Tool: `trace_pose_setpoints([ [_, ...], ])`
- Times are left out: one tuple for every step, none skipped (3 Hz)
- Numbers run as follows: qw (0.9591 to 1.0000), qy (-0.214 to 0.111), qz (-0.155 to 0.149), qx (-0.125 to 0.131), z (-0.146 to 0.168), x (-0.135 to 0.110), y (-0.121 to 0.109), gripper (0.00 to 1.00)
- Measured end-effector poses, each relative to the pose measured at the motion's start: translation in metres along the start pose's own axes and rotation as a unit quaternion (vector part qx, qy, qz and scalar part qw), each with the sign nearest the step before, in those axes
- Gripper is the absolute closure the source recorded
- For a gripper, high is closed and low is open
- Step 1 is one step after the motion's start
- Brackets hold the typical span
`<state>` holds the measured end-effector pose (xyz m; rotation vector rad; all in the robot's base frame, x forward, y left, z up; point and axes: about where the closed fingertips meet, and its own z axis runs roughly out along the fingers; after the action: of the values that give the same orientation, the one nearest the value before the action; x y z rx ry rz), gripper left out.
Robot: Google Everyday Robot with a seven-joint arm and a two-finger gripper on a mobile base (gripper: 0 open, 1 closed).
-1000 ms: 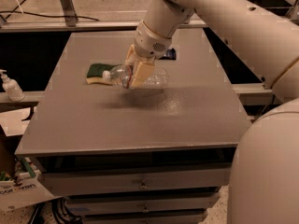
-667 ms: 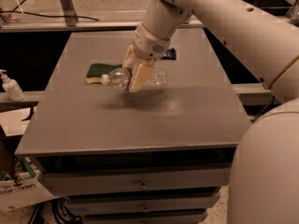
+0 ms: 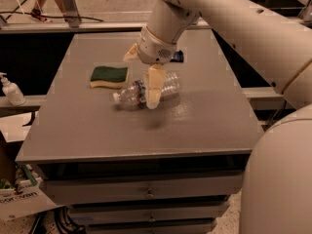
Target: Knock water bottle over
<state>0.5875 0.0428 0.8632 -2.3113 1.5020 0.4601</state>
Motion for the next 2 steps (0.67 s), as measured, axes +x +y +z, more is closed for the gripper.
trace_pose_setpoints([
  [0.9997,-0.020,0.015,0.006,-0.0038,0.0016,0.0038,0.00],
  [0.9966,-0.063,0.050,0.019,-0.0096,0.0103,0.0088,0.00],
])
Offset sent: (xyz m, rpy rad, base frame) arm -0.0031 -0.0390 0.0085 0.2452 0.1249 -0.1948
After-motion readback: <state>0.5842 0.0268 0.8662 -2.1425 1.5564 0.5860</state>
